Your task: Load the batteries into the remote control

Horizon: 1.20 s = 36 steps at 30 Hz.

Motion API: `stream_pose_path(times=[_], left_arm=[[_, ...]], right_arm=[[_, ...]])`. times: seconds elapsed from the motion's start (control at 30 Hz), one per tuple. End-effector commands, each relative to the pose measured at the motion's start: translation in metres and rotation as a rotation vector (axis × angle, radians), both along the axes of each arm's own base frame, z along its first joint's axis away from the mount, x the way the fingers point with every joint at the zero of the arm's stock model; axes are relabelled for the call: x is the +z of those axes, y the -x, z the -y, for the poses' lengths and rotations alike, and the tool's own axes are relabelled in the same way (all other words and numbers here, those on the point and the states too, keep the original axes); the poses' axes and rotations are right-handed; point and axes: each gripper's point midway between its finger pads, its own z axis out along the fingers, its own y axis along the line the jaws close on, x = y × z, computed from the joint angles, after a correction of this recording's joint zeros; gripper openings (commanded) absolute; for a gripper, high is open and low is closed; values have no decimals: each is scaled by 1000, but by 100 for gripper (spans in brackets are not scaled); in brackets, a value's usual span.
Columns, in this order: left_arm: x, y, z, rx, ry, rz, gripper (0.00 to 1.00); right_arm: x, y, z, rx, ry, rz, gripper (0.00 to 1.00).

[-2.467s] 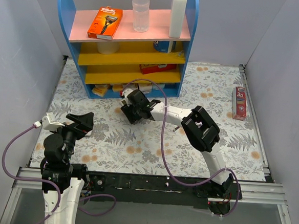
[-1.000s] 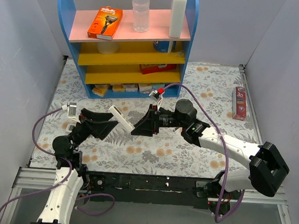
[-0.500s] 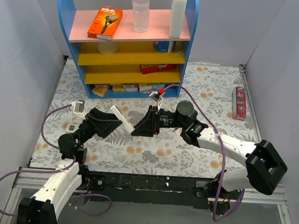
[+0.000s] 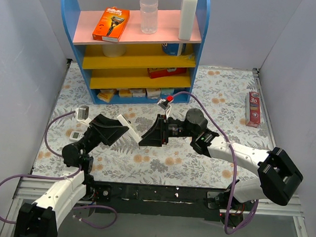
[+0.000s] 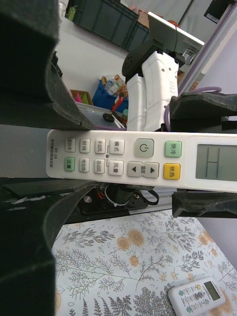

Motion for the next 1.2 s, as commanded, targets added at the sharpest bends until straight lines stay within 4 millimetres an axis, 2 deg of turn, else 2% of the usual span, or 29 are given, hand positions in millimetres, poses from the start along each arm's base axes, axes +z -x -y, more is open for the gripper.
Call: stream_pose_path(times=[0.0,0.03,0.1,0.13,0.17,0.2,0.23,0.27,0.3,0.33,0.37,0.43,0.47,0.5,0.53,0.57,0.63,0.73,0.77,0.83,0.87,0.9,1.17], left_arm=[[10,-9,2,23,8,-20,63],[10,-11,2,31,13,-25,52],[8,-14,2,40,14,-48,40],[9,-17,1,56,22,-58,29],[2,-23,1,74,8,-95,22],[8,-22,1,84,8,-86,17],[9,-28,-2,119,14,-100,13],[-5,-38,-3,147,-15,-185,5],[2,-39,-5,176,-27,-173,1],[1,-49,-11,234,-24,-206,0],[-17,-57,-12,262,-64,-306,0],[-15,-62,-17,305,-80,-352,0],[-27,-67,-20,332,-100,-420,0],[-30,-69,-21,339,-108,-450,0],[-27,-70,-21,343,-109,-463,0],[-36,-73,-22,351,-127,-511,0],[-38,-76,-21,356,-147,-542,0],[-48,-81,-21,368,-172,-604,0],[-45,-82,-22,371,-172,-602,0],[-45,-84,-22,380,-179,-613,0],[-42,-85,-23,383,-179,-610,0],[-42,-86,-22,384,-183,-614,0],[-40,-86,-22,380,-183,-621,0]], right_arm=[[14,2,-1,18,-50,53,1],[11,1,-1,16,-37,49,1],[12,-1,-2,3,-30,67,1],[11,-3,-2,-7,-23,74,3],[4,-5,-2,-16,12,86,8],[7,-9,-2,-40,19,106,15],[5,-13,-2,-56,29,147,33],[0,-13,1,-67,68,143,42],[3,-20,0,-107,78,166,50],[1,-24,2,-128,95,212,63],[-4,-31,5,-180,143,222,69],[-1,-36,6,-229,174,300,79],[2,-47,9,-303,193,328,81],[-2,-46,10,-321,228,338,82],[1,-50,11,-353,237,368,84],[4,-58,14,-419,252,388,85],[9,-58,12,-442,263,445,85],[7,-61,8,-485,317,524,85],[10,-67,6,-524,333,545,85],[8,-61,-1,-506,346,573,85],[7,-65,-4,-521,359,578,85],[4,-61,-8,-513,364,585,85],[-20,-67,-21,-541,437,596,79]])
